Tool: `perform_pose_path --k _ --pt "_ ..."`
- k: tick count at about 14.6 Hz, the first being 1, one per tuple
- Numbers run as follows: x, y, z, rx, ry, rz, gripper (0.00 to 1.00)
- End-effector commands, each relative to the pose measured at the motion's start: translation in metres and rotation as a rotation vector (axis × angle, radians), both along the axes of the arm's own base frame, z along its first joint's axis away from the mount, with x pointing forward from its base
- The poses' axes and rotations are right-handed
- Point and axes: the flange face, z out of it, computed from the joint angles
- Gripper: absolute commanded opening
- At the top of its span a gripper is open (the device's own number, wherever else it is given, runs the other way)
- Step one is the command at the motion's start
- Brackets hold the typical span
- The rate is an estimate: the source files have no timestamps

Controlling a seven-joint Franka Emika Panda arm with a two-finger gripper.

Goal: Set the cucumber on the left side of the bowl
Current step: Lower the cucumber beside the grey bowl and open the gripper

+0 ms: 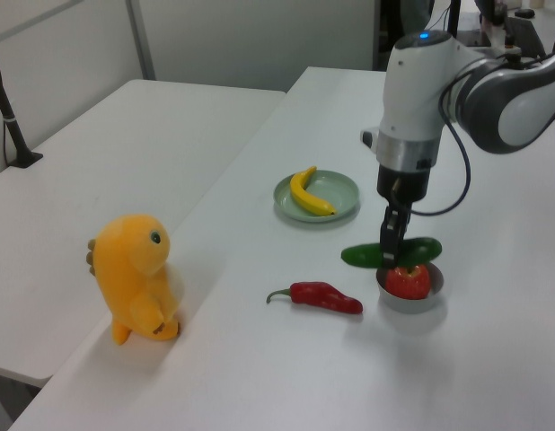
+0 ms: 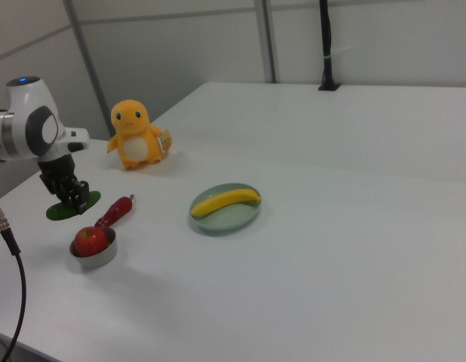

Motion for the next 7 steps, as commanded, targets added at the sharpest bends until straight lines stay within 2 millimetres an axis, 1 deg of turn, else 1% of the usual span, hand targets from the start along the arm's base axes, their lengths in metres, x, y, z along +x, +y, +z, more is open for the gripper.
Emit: perform_pose_path --k 1,3,4,6,7 --pt "-0.004 0.017 -0.021 0.01 0.02 0.025 0.14" --pt "-0.003 0.022 -0.04 -0.011 0.035 0.053 0.14" --pt "-0.003 0.026 -0.043 -0.018 0.03 0.067 0.17" --pt "-0.005 0.034 -0.05 -0.017 0.031 0.085 0.2" --pt "-0.005 0.035 -0.049 -0.011 0.019 0.088 0.24"
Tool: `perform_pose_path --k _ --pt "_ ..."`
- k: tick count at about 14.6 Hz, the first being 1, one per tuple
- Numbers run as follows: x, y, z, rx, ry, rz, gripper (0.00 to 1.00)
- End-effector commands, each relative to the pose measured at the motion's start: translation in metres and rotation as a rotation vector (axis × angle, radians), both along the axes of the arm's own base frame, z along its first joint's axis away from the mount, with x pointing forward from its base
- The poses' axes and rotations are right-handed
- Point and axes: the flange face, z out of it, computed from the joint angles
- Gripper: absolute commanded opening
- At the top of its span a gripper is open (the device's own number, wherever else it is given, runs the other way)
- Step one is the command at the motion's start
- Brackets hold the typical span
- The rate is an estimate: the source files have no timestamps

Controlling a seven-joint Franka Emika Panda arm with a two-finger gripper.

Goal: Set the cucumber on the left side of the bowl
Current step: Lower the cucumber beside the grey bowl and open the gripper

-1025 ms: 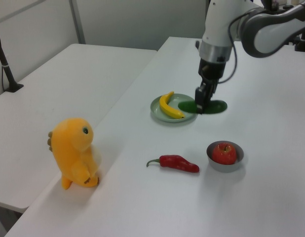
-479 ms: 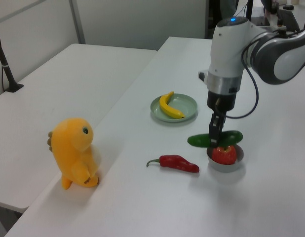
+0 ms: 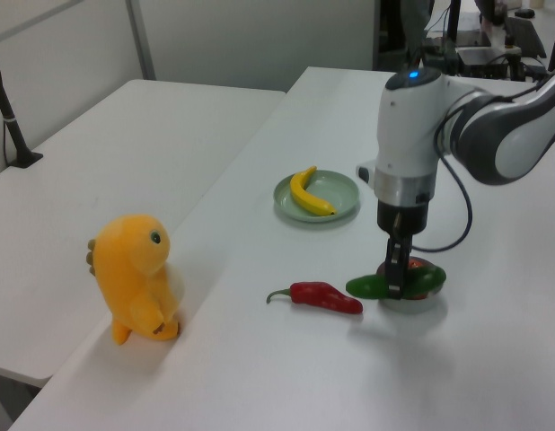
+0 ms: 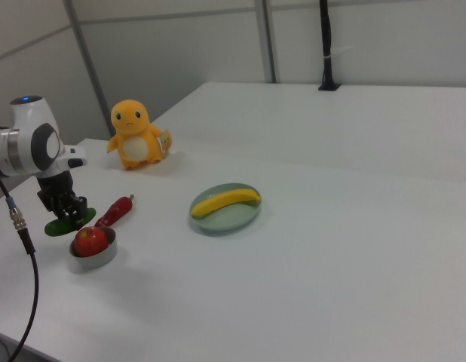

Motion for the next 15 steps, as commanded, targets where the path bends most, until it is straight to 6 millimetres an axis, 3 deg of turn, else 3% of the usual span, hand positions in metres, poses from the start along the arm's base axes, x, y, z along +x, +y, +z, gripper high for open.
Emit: perform_pose_path --k 1,2,7,11,15 --pt "0.003 0.012 -0.004 0.018 -0.03 0.017 0.42" --pt "0.003 0.012 -0.004 0.018 -0.03 0.018 0.45" --pt "0.003 0.012 -0.004 0.019 -0.032 0.02 1.0" --pt "0.005 0.008 0.004 0.013 -0.039 0.015 1.0" --pt "0.017 -0.019 0.048 -0.023 -0.078 -0.025 1.0"
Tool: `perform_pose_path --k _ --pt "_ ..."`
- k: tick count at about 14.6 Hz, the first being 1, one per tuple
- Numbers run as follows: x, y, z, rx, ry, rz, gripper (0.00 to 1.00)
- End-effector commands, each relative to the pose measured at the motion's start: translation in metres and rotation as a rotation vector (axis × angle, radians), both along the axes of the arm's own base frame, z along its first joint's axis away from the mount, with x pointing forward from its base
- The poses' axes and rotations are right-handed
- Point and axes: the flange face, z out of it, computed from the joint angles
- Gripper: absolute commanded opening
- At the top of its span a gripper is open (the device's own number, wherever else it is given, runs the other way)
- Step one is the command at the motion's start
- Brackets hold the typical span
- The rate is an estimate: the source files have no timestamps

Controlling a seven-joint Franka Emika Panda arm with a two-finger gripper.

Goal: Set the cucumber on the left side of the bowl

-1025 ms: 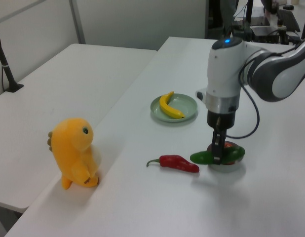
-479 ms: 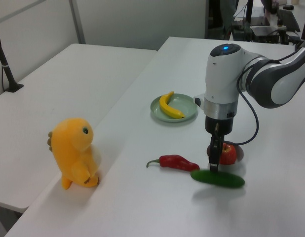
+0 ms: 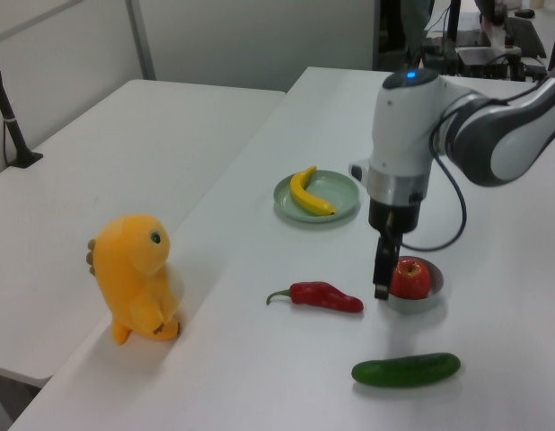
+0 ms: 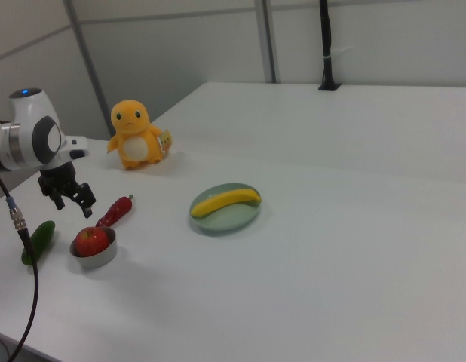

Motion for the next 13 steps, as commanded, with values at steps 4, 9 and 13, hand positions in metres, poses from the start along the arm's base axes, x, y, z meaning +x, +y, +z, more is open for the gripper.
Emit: perform_pose_path --k 4,9,13 --pt "0.021 -0.062 0.056 -0.102 -0.027 -0.096 1.0" --pt "0.06 -0.159 0.07 -0.165 -0.036 -0.145 1.0" --pt "0.08 -0.258 0.094 -0.183 -0.063 -0.237 1.0"
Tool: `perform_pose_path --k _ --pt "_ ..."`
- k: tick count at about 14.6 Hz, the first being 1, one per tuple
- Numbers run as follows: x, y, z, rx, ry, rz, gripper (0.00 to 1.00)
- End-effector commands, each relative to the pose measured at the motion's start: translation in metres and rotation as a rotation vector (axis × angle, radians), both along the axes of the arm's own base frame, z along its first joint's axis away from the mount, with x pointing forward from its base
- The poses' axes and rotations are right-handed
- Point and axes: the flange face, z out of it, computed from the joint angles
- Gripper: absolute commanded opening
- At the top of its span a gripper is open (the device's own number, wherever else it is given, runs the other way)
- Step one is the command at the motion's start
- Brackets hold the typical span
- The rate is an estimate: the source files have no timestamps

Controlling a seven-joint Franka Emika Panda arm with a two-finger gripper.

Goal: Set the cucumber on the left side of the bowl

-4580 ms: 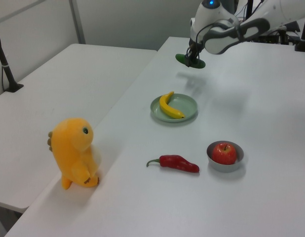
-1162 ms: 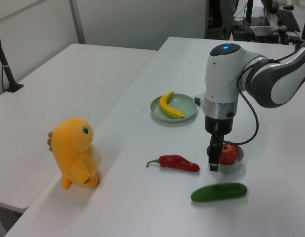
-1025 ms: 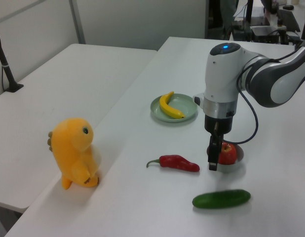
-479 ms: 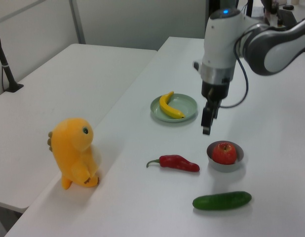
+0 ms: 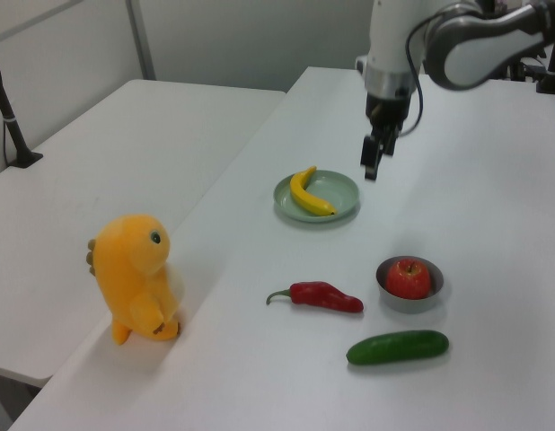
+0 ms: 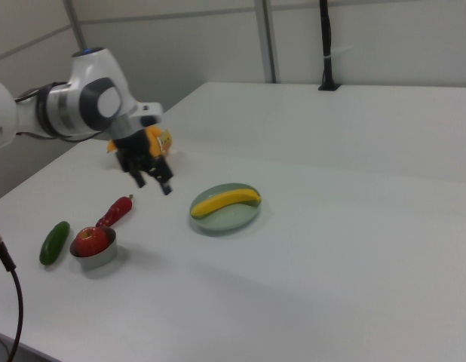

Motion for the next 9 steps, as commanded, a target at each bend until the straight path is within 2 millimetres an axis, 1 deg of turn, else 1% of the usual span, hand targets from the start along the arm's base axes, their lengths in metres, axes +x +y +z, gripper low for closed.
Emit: perform_pose_path --k 1,2,3,5,6,7,9 --pt "0.001 -0.067 0.023 -0.021 -0.001 -0.043 1.0" --pt "0.002 -0.08 0.026 -0.02 -0.008 -0.064 1.0" --pt "0.002 -0.087 0.028 -0.022 -0.01 -0.064 1.0" --pt "-0.002 -0.104 0.042 -0.014 -0.024 -0.068 1.0" --pt "-0.006 -0.108 0.048 -0.003 -0.03 -0.077 1.0" --pt "-0.009 -0.107 0.044 0.004 -0.01 -0.075 1.0" --pt "-0.016 -0.101 0.045 -0.002 0.027 -0.033 1.0"
